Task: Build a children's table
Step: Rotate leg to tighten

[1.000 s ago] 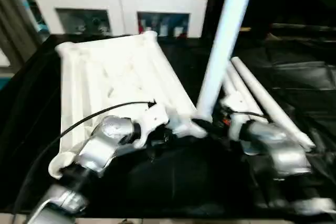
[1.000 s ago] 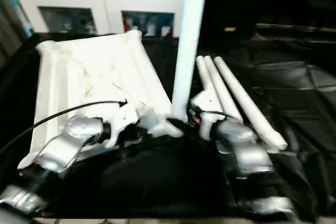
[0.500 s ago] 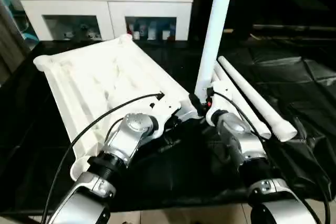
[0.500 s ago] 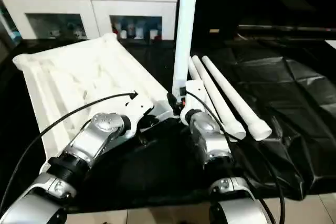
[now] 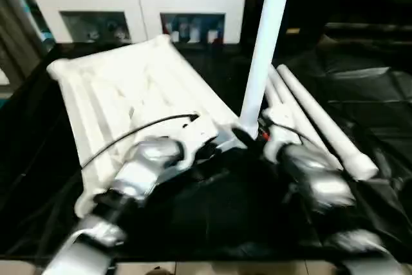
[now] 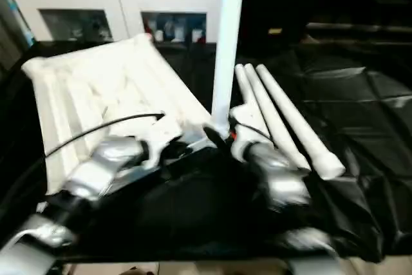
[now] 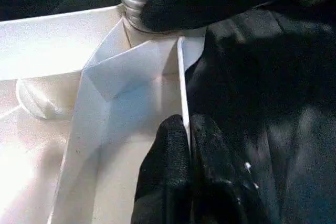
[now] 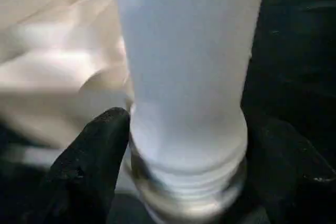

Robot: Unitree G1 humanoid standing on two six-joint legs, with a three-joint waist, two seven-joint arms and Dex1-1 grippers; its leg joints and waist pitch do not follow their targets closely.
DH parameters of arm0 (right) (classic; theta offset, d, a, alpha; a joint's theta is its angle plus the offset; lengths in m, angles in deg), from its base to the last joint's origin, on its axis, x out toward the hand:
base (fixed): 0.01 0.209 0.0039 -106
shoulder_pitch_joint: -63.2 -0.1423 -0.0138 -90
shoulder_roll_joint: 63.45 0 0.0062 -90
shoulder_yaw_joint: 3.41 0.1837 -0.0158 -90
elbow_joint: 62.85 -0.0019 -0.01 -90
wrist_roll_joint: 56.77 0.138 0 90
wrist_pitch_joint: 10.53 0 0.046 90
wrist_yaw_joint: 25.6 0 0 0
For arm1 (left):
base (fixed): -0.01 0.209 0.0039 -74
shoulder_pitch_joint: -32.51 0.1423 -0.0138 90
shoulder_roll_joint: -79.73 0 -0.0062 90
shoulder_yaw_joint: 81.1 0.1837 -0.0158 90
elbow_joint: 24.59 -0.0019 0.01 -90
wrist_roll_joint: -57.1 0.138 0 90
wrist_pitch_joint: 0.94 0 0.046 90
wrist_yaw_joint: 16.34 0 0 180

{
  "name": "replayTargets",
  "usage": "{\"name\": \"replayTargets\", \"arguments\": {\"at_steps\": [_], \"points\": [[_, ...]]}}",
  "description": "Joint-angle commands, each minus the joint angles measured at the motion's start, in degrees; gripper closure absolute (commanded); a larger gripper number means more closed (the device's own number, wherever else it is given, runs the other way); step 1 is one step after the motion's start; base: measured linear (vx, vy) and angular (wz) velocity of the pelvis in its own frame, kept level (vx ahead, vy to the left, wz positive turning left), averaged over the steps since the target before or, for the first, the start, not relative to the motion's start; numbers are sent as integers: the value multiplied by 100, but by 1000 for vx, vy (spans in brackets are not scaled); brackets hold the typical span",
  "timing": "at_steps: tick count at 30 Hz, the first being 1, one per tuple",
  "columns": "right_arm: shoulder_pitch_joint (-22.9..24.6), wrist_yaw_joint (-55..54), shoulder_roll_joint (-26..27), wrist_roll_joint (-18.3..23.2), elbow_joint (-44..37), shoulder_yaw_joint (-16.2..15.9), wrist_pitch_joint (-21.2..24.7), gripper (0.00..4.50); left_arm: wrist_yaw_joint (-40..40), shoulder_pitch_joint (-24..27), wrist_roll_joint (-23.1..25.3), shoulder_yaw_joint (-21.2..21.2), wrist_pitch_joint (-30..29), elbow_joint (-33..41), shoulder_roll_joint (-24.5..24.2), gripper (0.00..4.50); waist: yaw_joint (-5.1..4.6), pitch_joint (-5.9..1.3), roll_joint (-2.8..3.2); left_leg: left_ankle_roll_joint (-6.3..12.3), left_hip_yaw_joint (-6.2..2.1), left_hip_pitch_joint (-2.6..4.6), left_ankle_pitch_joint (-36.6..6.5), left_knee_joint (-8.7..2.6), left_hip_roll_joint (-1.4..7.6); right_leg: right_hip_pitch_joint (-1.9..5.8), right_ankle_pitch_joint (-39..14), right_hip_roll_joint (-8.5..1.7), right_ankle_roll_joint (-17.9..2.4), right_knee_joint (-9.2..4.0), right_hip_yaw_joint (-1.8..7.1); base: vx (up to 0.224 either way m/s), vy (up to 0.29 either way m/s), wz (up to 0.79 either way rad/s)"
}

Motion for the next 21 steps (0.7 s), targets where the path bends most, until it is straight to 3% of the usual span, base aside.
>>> {"name": "replayTargets", "arguments": {"at_steps": [1, 6, 11, 15, 21], "points": [[110, 454, -133, 95, -347, -136, 92, 101, 269, 135, 22, 213, 199, 17, -106, 450, 18, -397, -24, 646, 0, -22, -1053, -329, 198, 346, -655, -296, -1316, -364, 276, 0, 0, 0], [288, 996, -432, 196, -643, -207, 203, 101, 695, 210, -39, 276, 276, 222, -364, 450, 62, -380, -31, 533, 28, 33, -1284, -346, 216, 320, -930, -292, -1335, -393, 291, 0, 0, 0], [267, 1183, -523, 246, -700, -232, 330, 101, 1000, 259, -112, 312, 276, 350, -538, 450, 85, -360, -32, 355, 50, 82, -1552, -368, 223, 282, -1433, -298, -1203, -445, 312, 0, 0, 0], [274, 1280, -557, 234, -740, -270, 365, 101, 1049, 276, -114, 324, 288, 377, -567, 450, 98, -373, -46, 359, 55, 65, -1412, -360, 224, 299, -1186, -289, -1234, -410, 317, 0, 0, 0], [296, 1341, -531, 224, -699, -299, 363, 151, 1079, 314, -126, 338, 274, 420, -589, 450, 104, -389, -44, 428, 59, 49, -1193, -338, 214, 318, -991, -293, -1266, -382, 312, 0, 0, 0]]}}
